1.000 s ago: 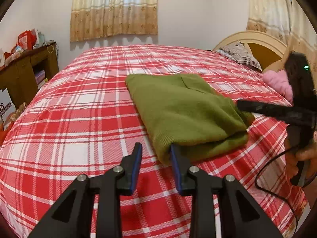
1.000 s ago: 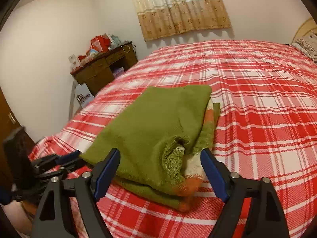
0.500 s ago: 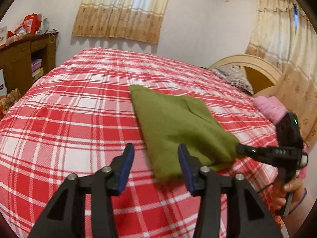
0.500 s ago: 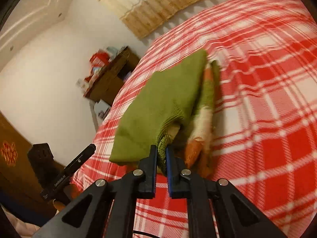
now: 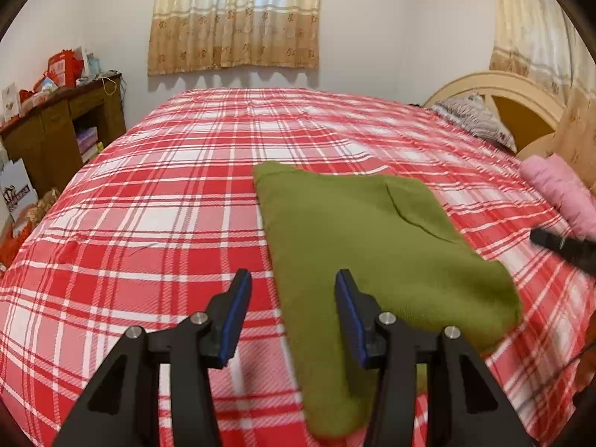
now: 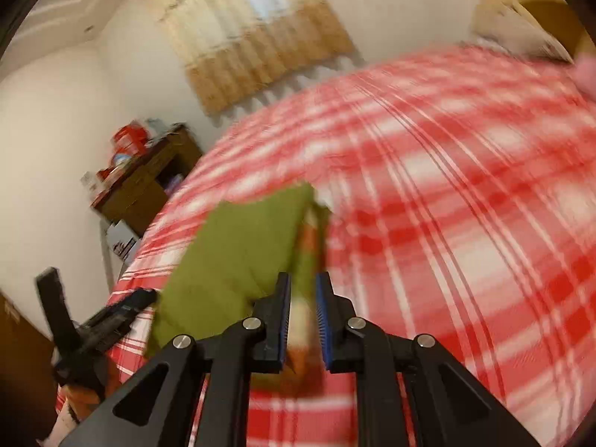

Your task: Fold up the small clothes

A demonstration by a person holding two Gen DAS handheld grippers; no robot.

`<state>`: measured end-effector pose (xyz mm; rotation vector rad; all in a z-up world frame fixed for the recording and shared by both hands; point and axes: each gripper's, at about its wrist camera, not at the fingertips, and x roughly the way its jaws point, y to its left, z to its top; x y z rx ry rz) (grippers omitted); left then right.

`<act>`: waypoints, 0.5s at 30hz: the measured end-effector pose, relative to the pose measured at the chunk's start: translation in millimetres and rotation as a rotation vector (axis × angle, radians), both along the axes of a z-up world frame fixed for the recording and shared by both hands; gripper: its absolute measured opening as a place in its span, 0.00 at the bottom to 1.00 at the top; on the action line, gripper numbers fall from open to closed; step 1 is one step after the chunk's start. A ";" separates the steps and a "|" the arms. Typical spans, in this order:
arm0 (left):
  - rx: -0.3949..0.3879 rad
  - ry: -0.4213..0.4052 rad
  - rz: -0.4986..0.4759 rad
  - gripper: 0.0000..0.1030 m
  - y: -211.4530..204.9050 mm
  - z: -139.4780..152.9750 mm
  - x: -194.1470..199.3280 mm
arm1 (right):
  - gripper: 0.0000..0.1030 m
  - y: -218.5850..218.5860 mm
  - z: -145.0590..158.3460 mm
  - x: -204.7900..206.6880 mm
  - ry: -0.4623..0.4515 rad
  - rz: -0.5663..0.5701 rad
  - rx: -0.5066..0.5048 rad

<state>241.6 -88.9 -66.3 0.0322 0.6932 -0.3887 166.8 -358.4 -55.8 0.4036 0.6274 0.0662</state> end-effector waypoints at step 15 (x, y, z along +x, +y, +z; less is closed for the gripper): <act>0.205 -0.064 0.014 0.49 -44.8 -14.4 -10.2 | 0.11 -9.0 -73.7 166.8 0.165 0.010 -0.225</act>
